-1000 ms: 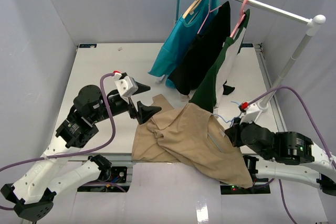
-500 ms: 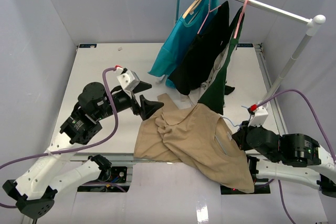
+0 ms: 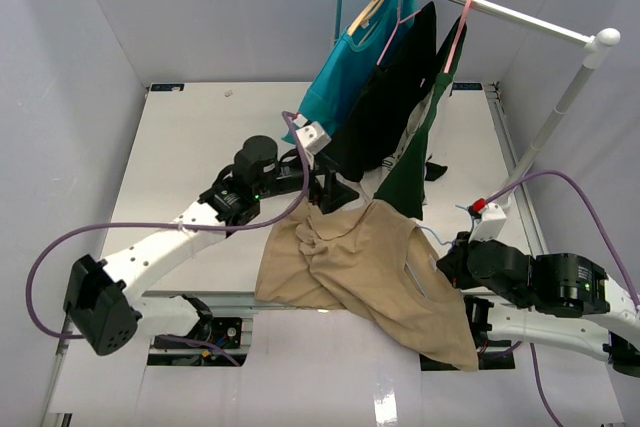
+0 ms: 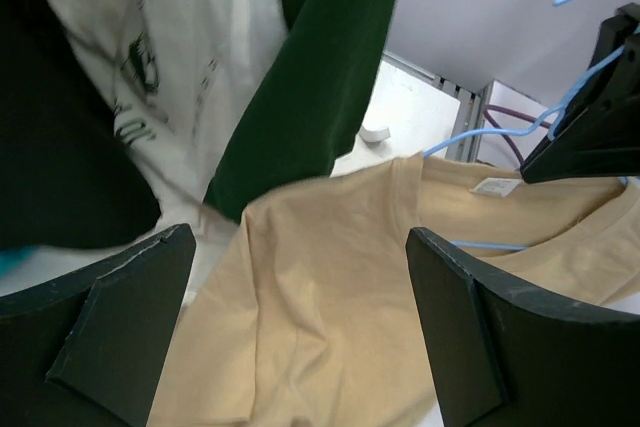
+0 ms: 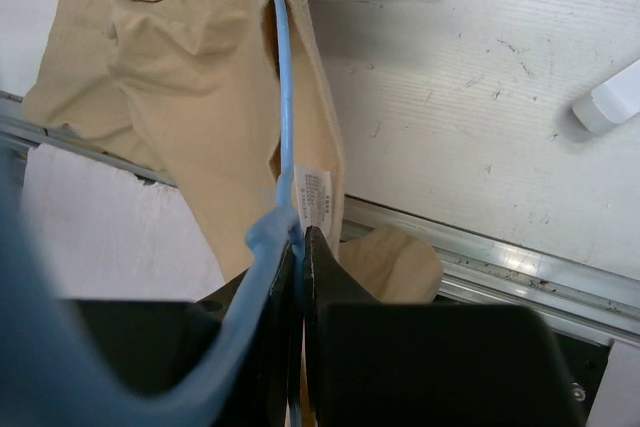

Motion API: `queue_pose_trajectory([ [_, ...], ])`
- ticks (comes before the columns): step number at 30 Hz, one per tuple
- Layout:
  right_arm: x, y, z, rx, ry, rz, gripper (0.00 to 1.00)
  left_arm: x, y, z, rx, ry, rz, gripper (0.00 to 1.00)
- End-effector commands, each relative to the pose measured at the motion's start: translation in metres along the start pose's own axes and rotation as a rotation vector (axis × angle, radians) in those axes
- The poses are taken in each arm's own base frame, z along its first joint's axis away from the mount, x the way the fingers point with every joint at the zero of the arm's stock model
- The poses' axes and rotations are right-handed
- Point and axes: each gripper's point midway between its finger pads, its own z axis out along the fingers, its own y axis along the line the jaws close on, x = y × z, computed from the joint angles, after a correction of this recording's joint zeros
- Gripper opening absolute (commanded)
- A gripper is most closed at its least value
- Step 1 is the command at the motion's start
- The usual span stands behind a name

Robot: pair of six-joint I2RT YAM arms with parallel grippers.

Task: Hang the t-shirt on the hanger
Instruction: Place the hanger at the clothesline.

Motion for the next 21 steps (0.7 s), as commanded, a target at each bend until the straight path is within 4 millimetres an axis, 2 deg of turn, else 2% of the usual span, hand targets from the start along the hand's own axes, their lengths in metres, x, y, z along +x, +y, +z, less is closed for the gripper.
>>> queue_pose_trajectory([
  [1,-0.015,0.006,-0.006,-0.031,-0.06,0.061,0.08,-0.057,-0.036,0.022,0.113,-0.158,0.217,0.97],
  [5,-0.012,0.014,-0.001,-0.074,-0.06,0.039,0.08,-0.064,-0.027,0.041,0.047,-0.212,0.254,0.97],
  [8,-0.011,0.018,0.003,-0.09,-0.061,0.029,0.08,-0.058,-0.019,0.057,-0.008,-0.218,0.266,0.97],
  [15,-0.014,0.016,-0.001,-0.111,-0.088,0.027,0.08,-0.052,-0.038,0.091,-0.048,-0.296,0.378,0.98],
  [16,-0.014,0.015,-0.001,-0.114,-0.091,0.029,0.08,-0.057,-0.036,0.094,-0.072,-0.307,0.385,0.98],
  [21,-0.009,0.007,0.0,-0.091,-0.083,0.022,0.08,-0.057,-0.029,0.124,-0.11,-0.317,0.4,0.98],
])
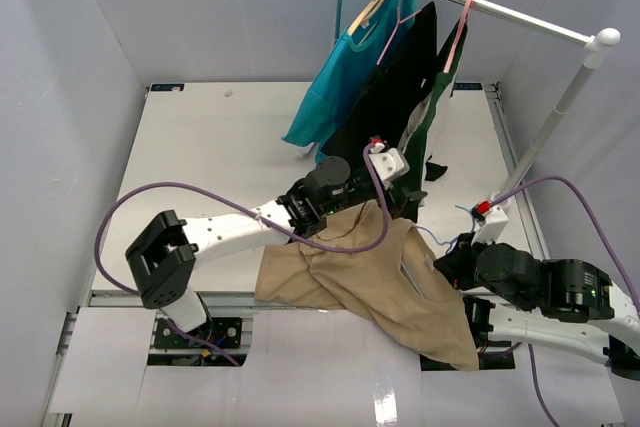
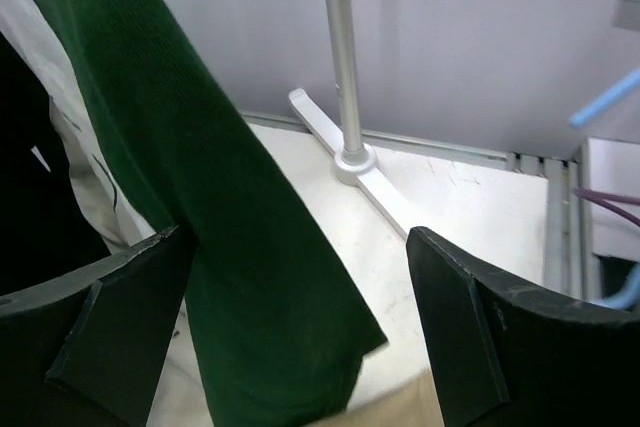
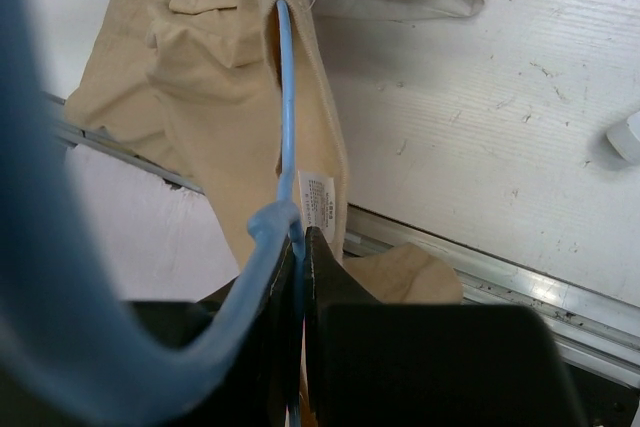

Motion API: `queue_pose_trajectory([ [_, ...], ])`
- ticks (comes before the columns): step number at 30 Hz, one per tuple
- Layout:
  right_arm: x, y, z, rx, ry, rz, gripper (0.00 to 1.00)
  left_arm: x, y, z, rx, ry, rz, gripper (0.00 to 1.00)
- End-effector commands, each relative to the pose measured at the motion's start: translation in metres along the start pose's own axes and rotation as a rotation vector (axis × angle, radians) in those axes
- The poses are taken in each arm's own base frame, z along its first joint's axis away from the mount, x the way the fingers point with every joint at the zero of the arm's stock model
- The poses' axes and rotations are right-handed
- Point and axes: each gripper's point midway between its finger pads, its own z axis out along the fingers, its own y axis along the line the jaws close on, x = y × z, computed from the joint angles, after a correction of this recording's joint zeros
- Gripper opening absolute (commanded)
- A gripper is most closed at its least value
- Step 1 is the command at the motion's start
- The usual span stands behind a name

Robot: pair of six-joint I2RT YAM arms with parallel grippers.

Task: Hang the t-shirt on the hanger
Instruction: Place the hanger at the clothesline.

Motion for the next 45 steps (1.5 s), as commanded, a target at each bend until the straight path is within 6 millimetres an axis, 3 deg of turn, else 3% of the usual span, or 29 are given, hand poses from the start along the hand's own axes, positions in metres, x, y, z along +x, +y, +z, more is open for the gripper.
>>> queue_pose_trajectory([
  [1,-0.008,-0.002,-0.002,0.0,-0.04,0.02,0.08,-0.031,0.018,0.022,-0.081,-0.107,0.052,0.98],
  [6,-0.013,-0.008,-0.008,0.014,-0.06,0.023,0.08,-0.024,0.019,0.034,-0.073,-0.093,0.055,0.91],
  [9,-0.009,-0.023,-0.003,0.11,-0.056,0.034,0.08,-0.017,0.043,0.035,-0.196,-0.033,0.084,0.8],
  [15,-0.016,-0.015,0.002,0.134,-0.06,0.02,0.08,-0.019,0.082,0.024,-0.392,0.027,0.15,0.66],
  [20,-0.012,-0.026,0.005,0.225,-0.034,-0.03,0.08,-0.024,0.104,0.011,-0.469,0.058,0.183,0.4],
  [31,-0.021,-0.016,0.004,0.231,-0.037,-0.004,0.08,-0.042,0.165,-0.029,-0.608,0.071,0.15,0.44],
  [33,-0.024,-0.017,0.004,0.236,-0.048,0.0,0.08,-0.041,0.169,-0.032,-0.599,0.067,0.125,0.44],
  [38,-0.056,-0.015,-0.007,0.253,-0.16,0.04,0.08,-0.044,0.165,-0.039,-0.569,0.045,0.104,0.45],
  [45,-0.142,-0.003,-0.037,0.367,-0.395,0.034,0.08,-0.058,0.154,-0.045,-0.526,0.011,0.059,0.48],
])
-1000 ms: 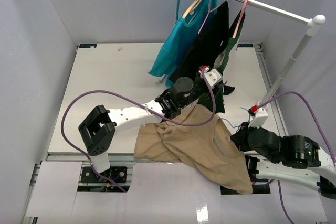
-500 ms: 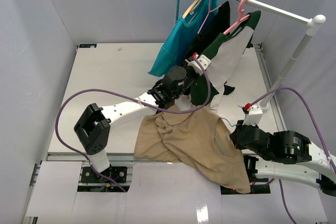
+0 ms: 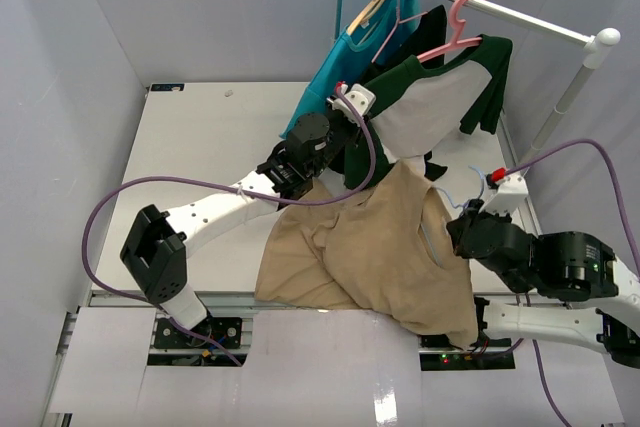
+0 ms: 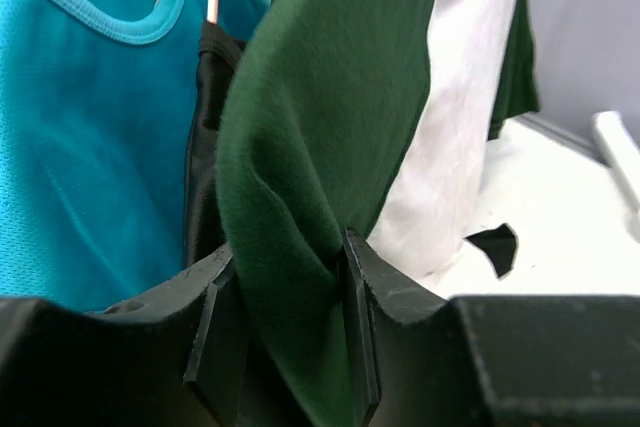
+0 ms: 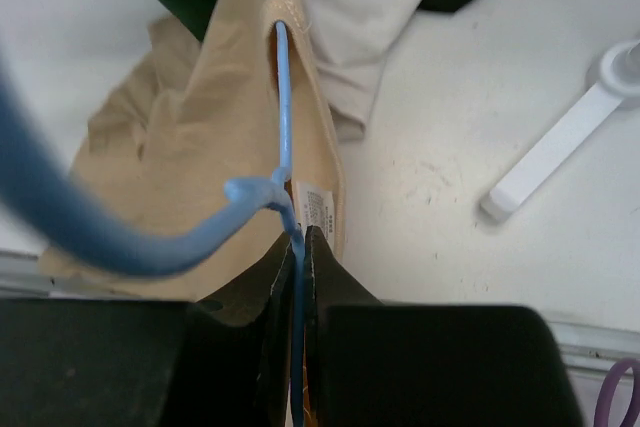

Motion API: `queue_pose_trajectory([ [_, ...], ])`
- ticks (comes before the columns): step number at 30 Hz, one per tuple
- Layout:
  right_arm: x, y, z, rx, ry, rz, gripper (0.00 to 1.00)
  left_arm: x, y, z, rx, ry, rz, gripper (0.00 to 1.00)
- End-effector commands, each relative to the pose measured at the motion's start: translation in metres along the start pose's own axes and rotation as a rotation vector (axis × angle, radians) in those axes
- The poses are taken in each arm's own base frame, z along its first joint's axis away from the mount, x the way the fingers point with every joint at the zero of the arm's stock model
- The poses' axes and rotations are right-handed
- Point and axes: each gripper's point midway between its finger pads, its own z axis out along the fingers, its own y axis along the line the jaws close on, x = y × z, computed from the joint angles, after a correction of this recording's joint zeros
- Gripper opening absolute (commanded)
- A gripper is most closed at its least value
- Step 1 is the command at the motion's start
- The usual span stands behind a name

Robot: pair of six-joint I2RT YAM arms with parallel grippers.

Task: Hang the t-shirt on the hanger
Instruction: Place the hanger at the clothesline.

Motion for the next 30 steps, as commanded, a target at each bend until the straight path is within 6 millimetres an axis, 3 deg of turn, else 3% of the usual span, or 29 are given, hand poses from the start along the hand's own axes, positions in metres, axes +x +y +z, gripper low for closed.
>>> queue_pose_trajectory([
  [1,-0.077,-0.007,-0.012,0.131,-0.249,0.07,0.08,-0.035,-0.001,-0.02,0.046,-0.07,-0.059,0.48],
  [4,-0.097,-0.01,-0.018,0.175,-0.287,0.06,0.08,-0.037,0.0,-0.025,0.052,-0.075,-0.062,0.49],
  [6,-0.098,-0.01,-0.017,0.182,-0.276,0.034,0.08,-0.036,-0.001,-0.026,0.054,-0.066,-0.054,0.5],
  [10,-0.082,-0.022,-0.011,0.22,-0.21,0.001,0.08,-0.035,0.001,-0.027,0.051,-0.052,-0.04,0.51],
  [12,-0.064,-0.036,-0.004,0.269,-0.18,-0.01,0.08,-0.036,0.0,-0.028,0.056,-0.058,-0.041,0.51],
  [18,-0.058,-0.054,0.003,0.377,-0.18,-0.013,0.08,-0.026,-0.006,-0.022,0.071,-0.029,-0.045,0.52],
  [23,-0.093,-0.056,-0.01,0.425,-0.272,0.022,0.08,-0.022,-0.005,-0.018,0.063,-0.024,-0.05,0.52],
  [27,-0.133,-0.038,-0.017,0.386,-0.36,0.052,0.08,-0.026,-0.005,-0.022,0.067,-0.033,-0.067,0.52],
  [30,-0.152,-0.03,-0.021,0.384,-0.393,0.037,0.08,-0.029,-0.005,-0.031,0.077,-0.048,-0.075,0.55],
])
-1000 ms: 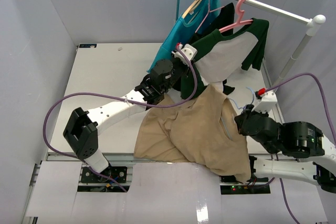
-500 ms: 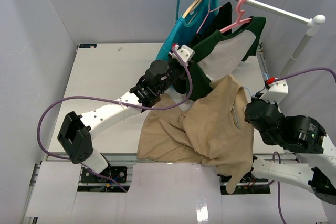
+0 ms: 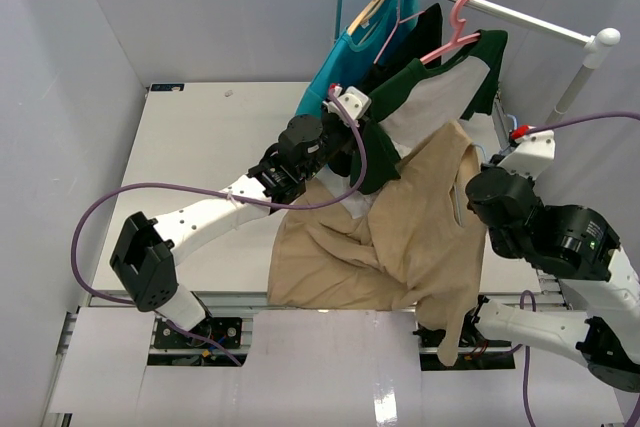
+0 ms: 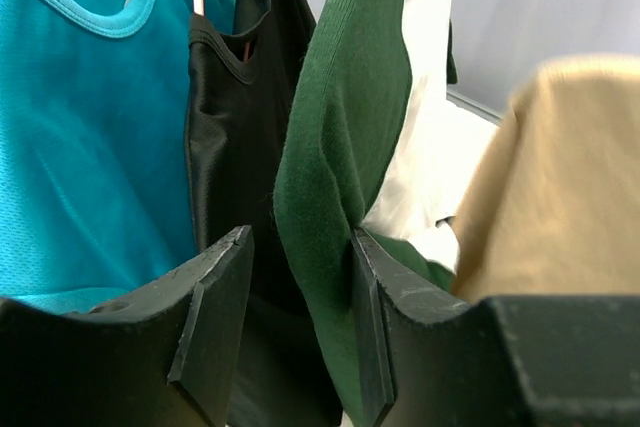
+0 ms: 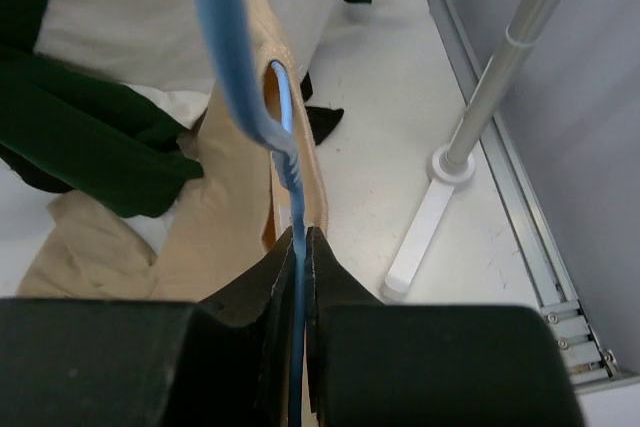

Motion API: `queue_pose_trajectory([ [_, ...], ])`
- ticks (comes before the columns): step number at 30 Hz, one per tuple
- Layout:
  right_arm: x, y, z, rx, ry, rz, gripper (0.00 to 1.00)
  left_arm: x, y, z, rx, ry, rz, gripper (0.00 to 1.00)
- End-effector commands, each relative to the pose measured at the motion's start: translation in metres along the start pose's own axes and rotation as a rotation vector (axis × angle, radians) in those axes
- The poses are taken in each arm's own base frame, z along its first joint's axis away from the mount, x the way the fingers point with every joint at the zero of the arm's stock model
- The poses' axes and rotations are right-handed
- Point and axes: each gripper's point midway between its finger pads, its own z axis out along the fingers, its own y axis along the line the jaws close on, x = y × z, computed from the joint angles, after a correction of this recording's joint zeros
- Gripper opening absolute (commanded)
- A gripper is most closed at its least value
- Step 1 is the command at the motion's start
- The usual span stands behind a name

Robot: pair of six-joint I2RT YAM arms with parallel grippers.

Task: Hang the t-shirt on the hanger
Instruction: Place the hanger at the clothesline.

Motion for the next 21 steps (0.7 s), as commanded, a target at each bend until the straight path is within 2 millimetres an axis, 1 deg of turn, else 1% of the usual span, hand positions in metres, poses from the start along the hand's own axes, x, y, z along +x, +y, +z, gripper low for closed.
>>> queue_pose_trajectory([
  [1,-0.057,-0.002,-0.004,0.054,-0.159,0.066,0.08,-0.023,-0.001,-0.017,0.025,-0.053,-0.024,0.57],
  [4,-0.061,-0.003,-0.002,0.094,-0.173,0.037,0.08,-0.021,-0.002,-0.022,0.04,-0.036,-0.008,0.6],
  [7,-0.073,-0.008,-0.005,0.118,-0.199,0.051,0.08,-0.024,0.003,-0.026,0.02,-0.032,-0.002,0.6],
  [9,-0.085,-0.011,-0.005,0.173,-0.227,0.028,0.08,-0.029,0.005,-0.034,0.022,-0.034,-0.016,0.6],
  [10,-0.091,-0.009,-0.004,0.198,-0.235,0.0,0.08,-0.032,0.005,-0.038,0.026,-0.035,-0.029,0.6],
  [11,-0.099,-0.005,-0.004,0.21,-0.237,-0.03,0.08,-0.03,0.004,-0.042,0.032,-0.019,-0.048,0.61],
  [13,-0.12,-0.003,-0.009,0.201,-0.245,-0.034,0.08,-0.035,0.002,-0.059,0.058,-0.036,-0.062,0.63],
  [14,-0.126,0.007,-0.005,0.203,-0.237,-0.059,0.08,-0.036,0.002,-0.068,0.063,-0.045,-0.065,0.64],
  [15,-0.135,0.01,-0.004,0.209,-0.236,-0.07,0.08,-0.04,0.006,-0.079,0.057,-0.056,-0.065,0.64],
  [16,-0.142,0.01,-0.001,0.221,-0.235,-0.075,0.08,-0.043,0.01,-0.089,0.049,-0.064,-0.068,0.64],
  [17,-0.147,0.006,0.002,0.245,-0.231,-0.07,0.08,-0.048,0.014,-0.098,0.037,-0.066,-0.074,0.64],
  [19,-0.149,0.005,0.015,0.259,-0.203,-0.074,0.08,-0.054,0.015,-0.11,0.04,-0.056,-0.1,0.65],
  [21,-0.148,-0.001,0.033,0.293,-0.182,-0.078,0.08,-0.056,0.009,-0.12,0.083,-0.036,-0.131,0.66],
])
